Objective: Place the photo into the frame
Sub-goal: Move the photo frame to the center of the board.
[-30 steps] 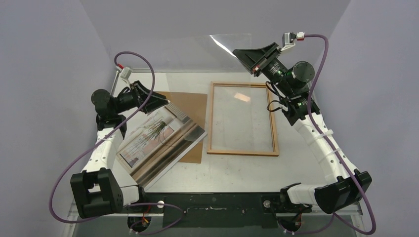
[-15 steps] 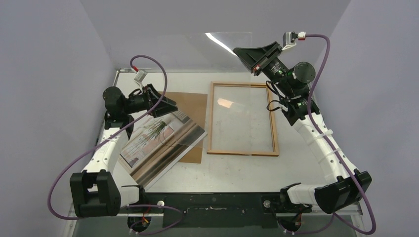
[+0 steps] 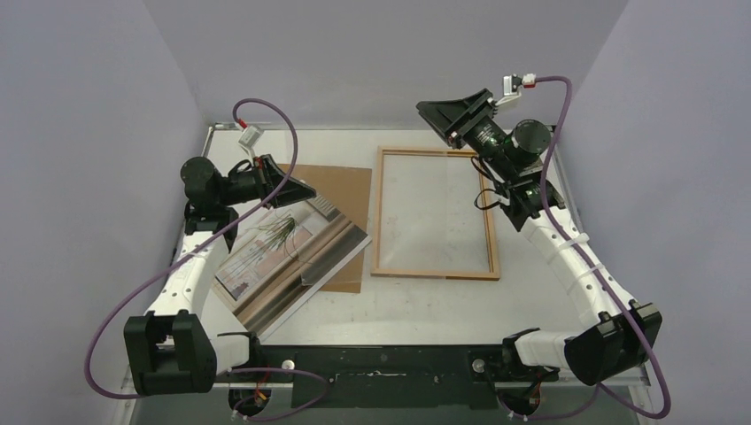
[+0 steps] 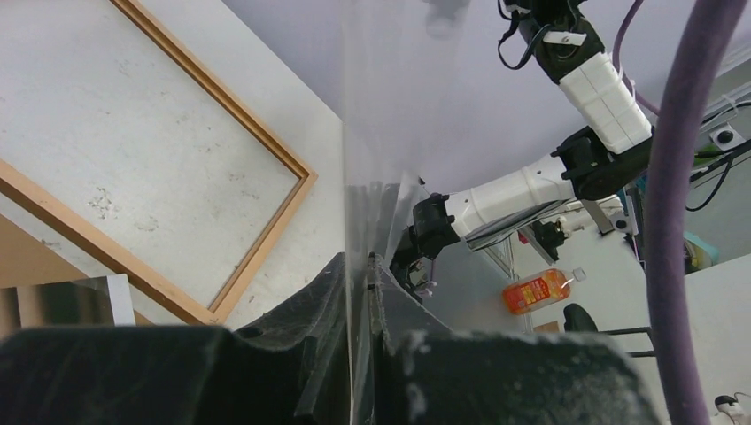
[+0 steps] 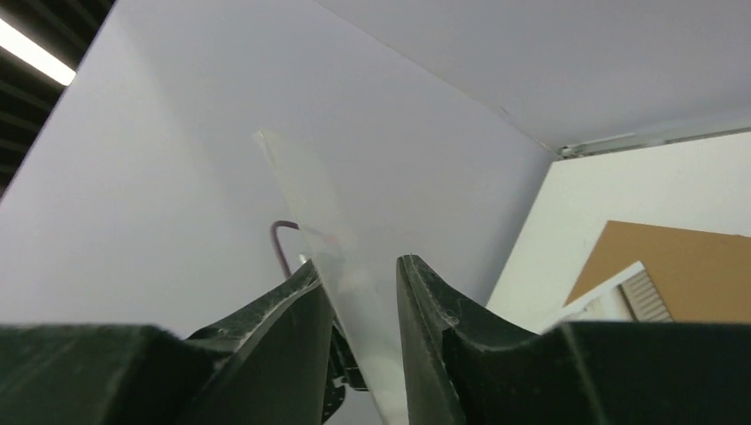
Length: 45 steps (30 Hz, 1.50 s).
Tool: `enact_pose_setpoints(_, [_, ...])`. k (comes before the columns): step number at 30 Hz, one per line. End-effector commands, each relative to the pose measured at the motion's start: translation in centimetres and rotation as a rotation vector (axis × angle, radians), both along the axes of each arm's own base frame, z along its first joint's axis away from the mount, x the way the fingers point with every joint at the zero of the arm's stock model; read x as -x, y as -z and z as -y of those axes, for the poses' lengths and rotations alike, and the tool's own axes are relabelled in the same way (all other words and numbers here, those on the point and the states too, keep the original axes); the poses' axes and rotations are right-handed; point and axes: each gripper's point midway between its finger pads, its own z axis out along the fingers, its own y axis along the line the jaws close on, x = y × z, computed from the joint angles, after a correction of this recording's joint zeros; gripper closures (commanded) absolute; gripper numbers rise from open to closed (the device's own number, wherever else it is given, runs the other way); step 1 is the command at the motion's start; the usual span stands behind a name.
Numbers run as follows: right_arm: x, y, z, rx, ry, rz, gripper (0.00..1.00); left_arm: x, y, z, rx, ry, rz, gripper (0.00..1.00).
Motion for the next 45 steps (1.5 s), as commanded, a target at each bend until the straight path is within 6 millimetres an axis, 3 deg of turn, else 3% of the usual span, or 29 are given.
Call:
enact_pose_setpoints(1, [0.6, 0.9, 0.8, 0.035, 0.034, 0.020, 0.62, 0.3, -1.9, -0.2, 0.021, -0.014, 0.038, 0.92])
enact_pose_setpoints(6, [0.4, 3.9, 1.0, 0.060, 0.034, -0.036, 0.46, -0.7, -2.6, -0.7, 0.065, -0.067, 0.002, 1.00])
enact_pose_setpoints(17, [0.5, 9.3, 0.6, 0.022, -0.004, -0.137, 0.43, -2.8, -2.3, -1.7, 0.169, -0.170, -0.099, 1.00])
enact_pose_setpoints(24, [1.0, 10.6, -0.2, -0.037, -0.035, -0.163, 0.38, -4.5, -1.8, -3.2, 0.228, -0.338, -0.154, 1.00])
enact_pose_setpoints(35, [2.3, 12.0, -4.5, -0.062, -0.122, -0.180, 0.36, -5.8, -0.5, -4.1, 0.258, -0.452, -0.216, 1.00])
enact_pose_setpoints(41, [2.9, 11.9, -4.3, -0.068, -0.118, -0.177, 0.45, -6.4, -0.4, -4.8, 0.254, -0.498, -0.220, 1.00])
enact_pose_setpoints(45, [3.3, 11.9, -4.2, -0.053, -0.113, -0.181, 0.44, -6.9, 0.2, -5.0, 0.256, -0.524, -0.241, 1.00])
